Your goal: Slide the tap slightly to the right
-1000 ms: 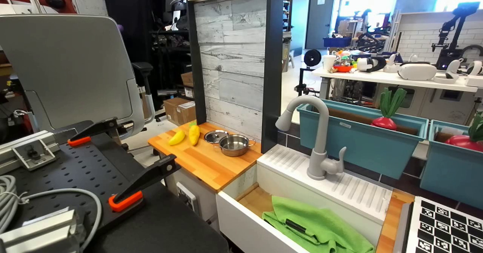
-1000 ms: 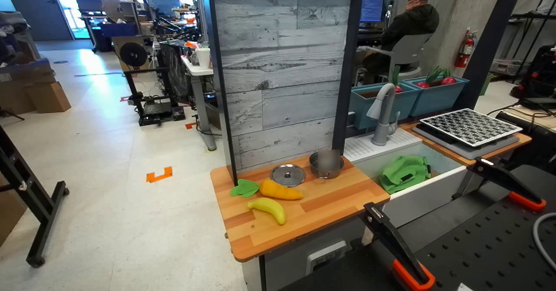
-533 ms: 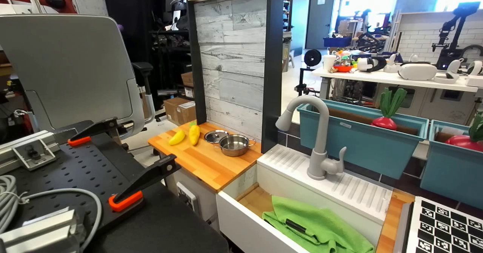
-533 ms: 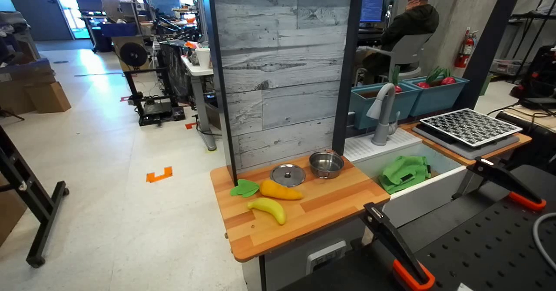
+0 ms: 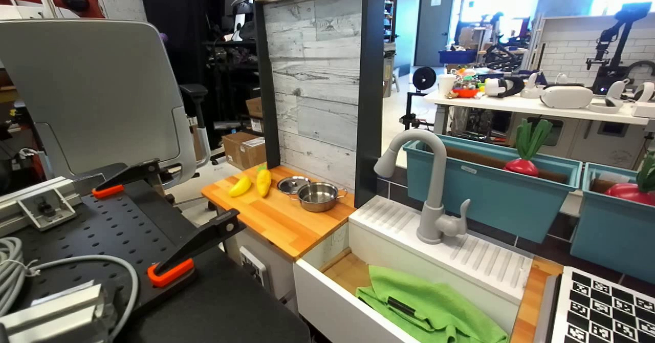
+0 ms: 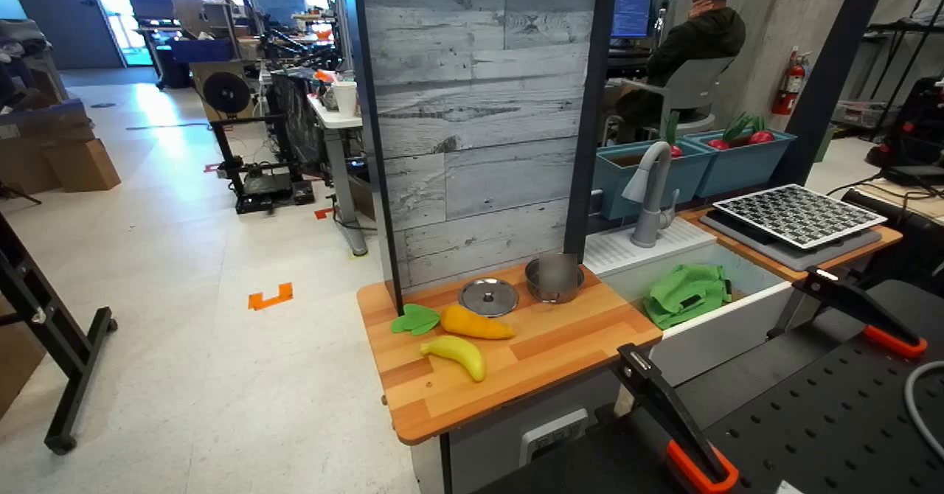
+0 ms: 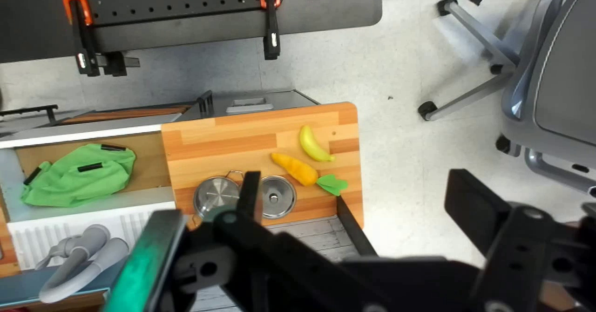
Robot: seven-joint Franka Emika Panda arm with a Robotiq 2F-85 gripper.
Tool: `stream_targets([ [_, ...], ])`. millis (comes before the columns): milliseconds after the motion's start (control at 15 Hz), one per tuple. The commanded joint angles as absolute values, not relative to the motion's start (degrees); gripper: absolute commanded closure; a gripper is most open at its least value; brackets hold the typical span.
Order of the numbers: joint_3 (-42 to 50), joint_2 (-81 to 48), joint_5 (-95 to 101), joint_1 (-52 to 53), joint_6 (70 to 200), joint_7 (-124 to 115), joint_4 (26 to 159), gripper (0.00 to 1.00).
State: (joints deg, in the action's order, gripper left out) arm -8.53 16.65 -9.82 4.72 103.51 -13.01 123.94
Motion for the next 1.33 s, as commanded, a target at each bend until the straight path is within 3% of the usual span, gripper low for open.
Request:
stream_targets([
  [0, -6.41, 12.01, -8.04, 2.82, 106.25, -12.98, 122.01, 0.0],
  [1267, 3.86, -14.49, -9.32, -4.1, 122.19, -9.23, 113.49, 0.0],
])
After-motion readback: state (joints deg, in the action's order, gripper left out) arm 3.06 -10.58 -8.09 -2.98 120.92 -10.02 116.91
